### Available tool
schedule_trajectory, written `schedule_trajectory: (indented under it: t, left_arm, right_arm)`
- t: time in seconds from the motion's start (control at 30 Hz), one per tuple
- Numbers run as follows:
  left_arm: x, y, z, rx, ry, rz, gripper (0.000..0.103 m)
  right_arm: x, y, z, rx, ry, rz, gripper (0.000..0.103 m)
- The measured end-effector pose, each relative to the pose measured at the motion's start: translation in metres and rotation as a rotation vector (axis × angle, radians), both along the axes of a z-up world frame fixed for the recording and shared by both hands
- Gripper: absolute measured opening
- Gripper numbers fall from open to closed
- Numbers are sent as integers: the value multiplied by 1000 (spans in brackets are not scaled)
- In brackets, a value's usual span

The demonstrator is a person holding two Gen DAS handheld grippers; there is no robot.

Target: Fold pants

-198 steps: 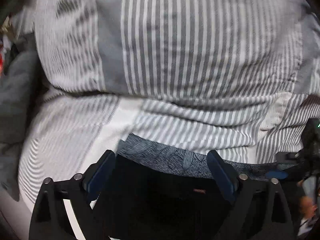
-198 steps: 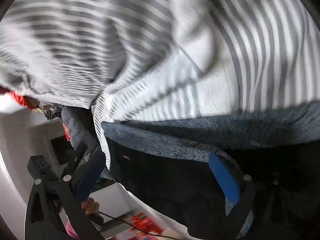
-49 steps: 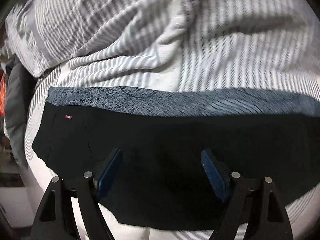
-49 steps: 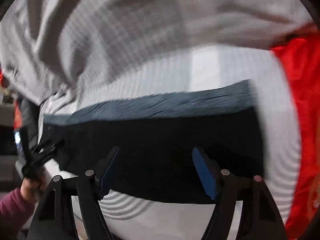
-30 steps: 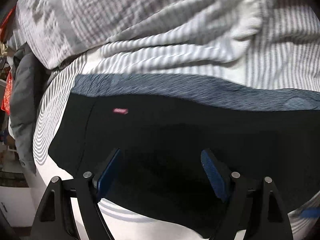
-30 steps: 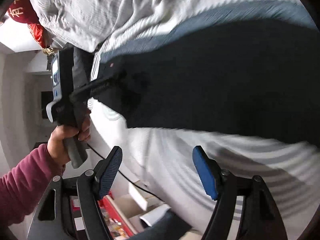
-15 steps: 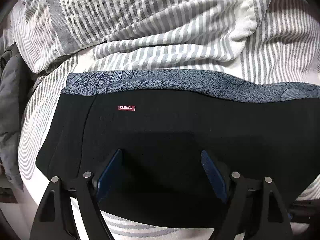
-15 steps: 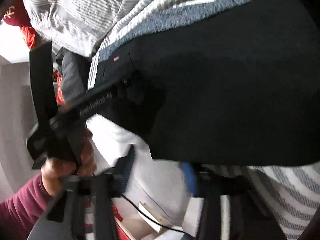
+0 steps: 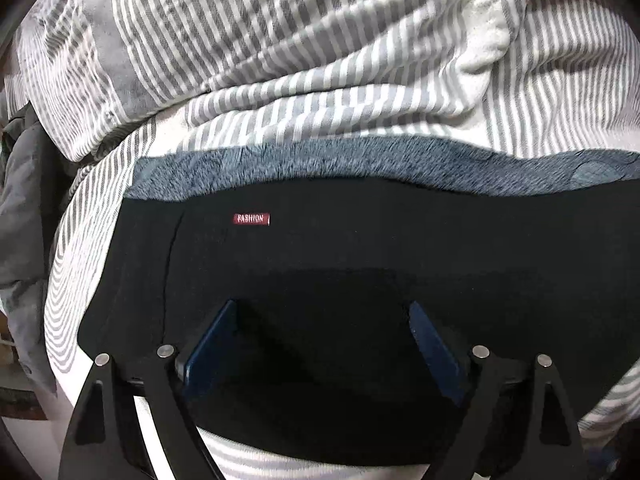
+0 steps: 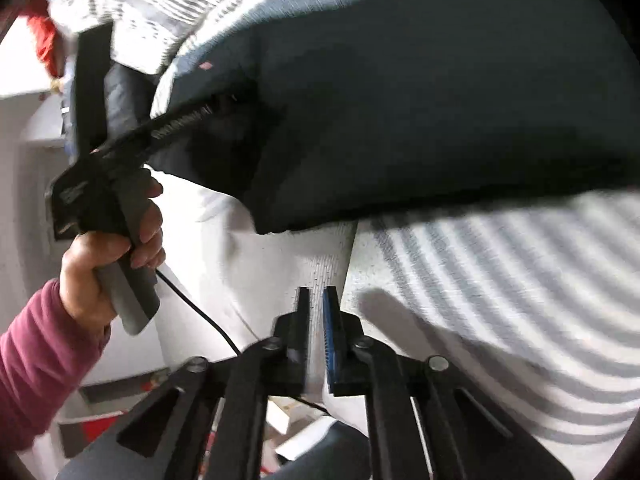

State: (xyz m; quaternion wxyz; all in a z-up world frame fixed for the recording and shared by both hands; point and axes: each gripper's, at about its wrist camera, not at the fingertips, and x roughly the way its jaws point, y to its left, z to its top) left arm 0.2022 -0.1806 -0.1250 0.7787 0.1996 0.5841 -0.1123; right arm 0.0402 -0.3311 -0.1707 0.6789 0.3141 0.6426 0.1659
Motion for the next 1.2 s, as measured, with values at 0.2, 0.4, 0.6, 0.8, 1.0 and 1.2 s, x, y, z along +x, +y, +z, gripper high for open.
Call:
schedule_trajectory:
  t: [0.2, 0.4, 0.6, 0.8, 1.0, 1.2]
  left_arm:
    - [5, -40, 21, -91, -16, -48, 89]
    - [11, -114, 10, -172, 33, -93, 89]
    - [19, -155, -37, -80, 73, -84, 89]
    - [33, -154, -28, -70, 67, -45, 89]
    - [17, -181, 15, -150, 60, -77, 89]
    - [-19, -243, 18, -189, 86, -147, 89]
  right_arm:
    - [42, -86, 47, -240, -122, -125, 57]
    - [82, -148, 35, -433, -77, -218, 55]
    - [106, -173, 9, -570, -61, -195, 45]
    - [116, -208, 30, -511, -81, -263, 48]
    - [64, -292, 55, -649, -54, -353, 53]
    - [1, -376, 51, -751, 81, -493, 53]
